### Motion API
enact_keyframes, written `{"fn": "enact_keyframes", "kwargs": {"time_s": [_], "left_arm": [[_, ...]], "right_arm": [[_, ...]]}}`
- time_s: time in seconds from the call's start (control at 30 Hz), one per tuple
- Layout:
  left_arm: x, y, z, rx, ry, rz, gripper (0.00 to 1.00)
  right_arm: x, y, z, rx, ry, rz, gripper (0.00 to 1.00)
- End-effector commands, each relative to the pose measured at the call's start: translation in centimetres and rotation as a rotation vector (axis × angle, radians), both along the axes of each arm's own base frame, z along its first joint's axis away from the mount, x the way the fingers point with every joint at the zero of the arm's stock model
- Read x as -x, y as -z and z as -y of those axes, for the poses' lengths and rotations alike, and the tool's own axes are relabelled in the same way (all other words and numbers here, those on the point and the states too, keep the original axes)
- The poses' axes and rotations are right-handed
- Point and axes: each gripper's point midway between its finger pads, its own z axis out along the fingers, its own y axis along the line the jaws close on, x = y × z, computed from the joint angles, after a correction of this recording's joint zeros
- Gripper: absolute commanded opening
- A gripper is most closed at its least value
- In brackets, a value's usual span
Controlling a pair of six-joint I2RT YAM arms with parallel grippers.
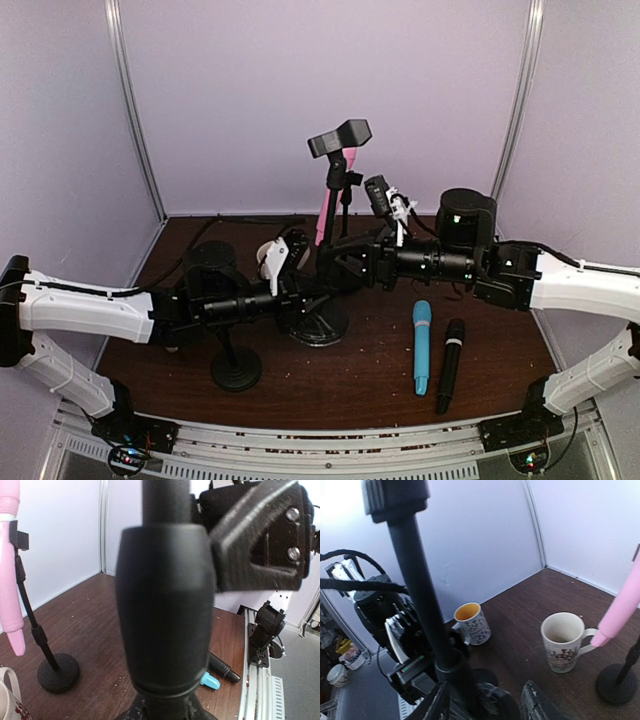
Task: Attach the microphones to the stand
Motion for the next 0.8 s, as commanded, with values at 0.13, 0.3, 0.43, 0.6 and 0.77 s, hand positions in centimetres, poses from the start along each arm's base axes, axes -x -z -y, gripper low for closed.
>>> {"fn": "enact_keyframes", "kwargs": {"time_s": [0.13,0.3,0.43,0.6,0.77], "left_arm": [[-0.3,-2.9,-0.7,0.081,-0.035,0.052,0.0],[-0.6,-0.9,-0.1,0.034,-0.033,0.023,0.0],[-0.5,0.6,0.4,-0.006,-0.016,0.006,0.0],[-0.5,1.2,0.8,-0.035,-0.01,0.002,0.0],[-0.1,1.2,1.0,-0.059,0.0,0.021,0.0]], "right_arm": [[-1.3,-1.4,4.4,-0.003,0.157,-0.003,0.57],[-0.7,-8.6,7.6,0.0,0.227,0.155,0.7],[-0.6,-13.0,9.2,-0.032,0.277,0.24,0.8],[-1.6,-14.9,8.2,-0.016,0.288,0.262,0.86],[-3.5,-14.0,6.5,0.022,0.31,0.235,0.85]]}}
